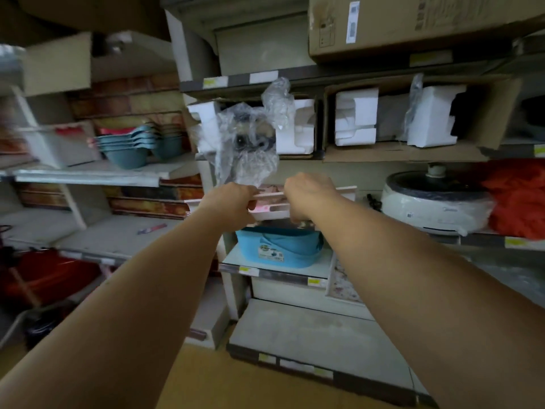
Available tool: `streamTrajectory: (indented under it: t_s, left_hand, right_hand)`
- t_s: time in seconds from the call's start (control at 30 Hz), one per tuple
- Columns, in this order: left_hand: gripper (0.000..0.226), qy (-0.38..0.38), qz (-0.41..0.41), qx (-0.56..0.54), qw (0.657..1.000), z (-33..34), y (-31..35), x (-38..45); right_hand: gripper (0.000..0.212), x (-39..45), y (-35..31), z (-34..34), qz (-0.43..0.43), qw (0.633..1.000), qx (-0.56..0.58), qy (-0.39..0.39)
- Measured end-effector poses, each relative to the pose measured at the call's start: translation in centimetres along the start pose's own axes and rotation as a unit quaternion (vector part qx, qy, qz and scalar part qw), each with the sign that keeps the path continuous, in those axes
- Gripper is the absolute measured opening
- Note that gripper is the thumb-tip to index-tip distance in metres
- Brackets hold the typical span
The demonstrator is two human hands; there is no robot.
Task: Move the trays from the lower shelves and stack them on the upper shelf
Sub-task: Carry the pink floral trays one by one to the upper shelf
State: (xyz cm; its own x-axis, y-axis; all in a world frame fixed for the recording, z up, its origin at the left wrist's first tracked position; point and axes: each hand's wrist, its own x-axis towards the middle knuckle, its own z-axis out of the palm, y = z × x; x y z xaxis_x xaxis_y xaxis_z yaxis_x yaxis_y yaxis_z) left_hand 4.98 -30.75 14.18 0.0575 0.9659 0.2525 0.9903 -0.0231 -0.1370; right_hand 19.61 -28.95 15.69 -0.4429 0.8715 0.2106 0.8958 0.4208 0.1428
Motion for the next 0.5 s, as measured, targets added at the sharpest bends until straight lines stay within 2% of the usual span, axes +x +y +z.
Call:
streamTrajectory:
  t_s: [0.2,0.5]
  left_hand:
    - [0.019,0.025,-0.022,0.027,0.999,-4.6,-2.8,-3.1]
    - [0.019,0.026,-0.147,0.116,0.982,-9.3,-8.8,-10.0]
  right_hand:
    - [0.035,-0.9,-2.9,-4.4,-0.028,0.999,0.0,0.029]
    - [0.033,-1.4,-10.6,-7.7,-0.142,0.98,0.042,0.13]
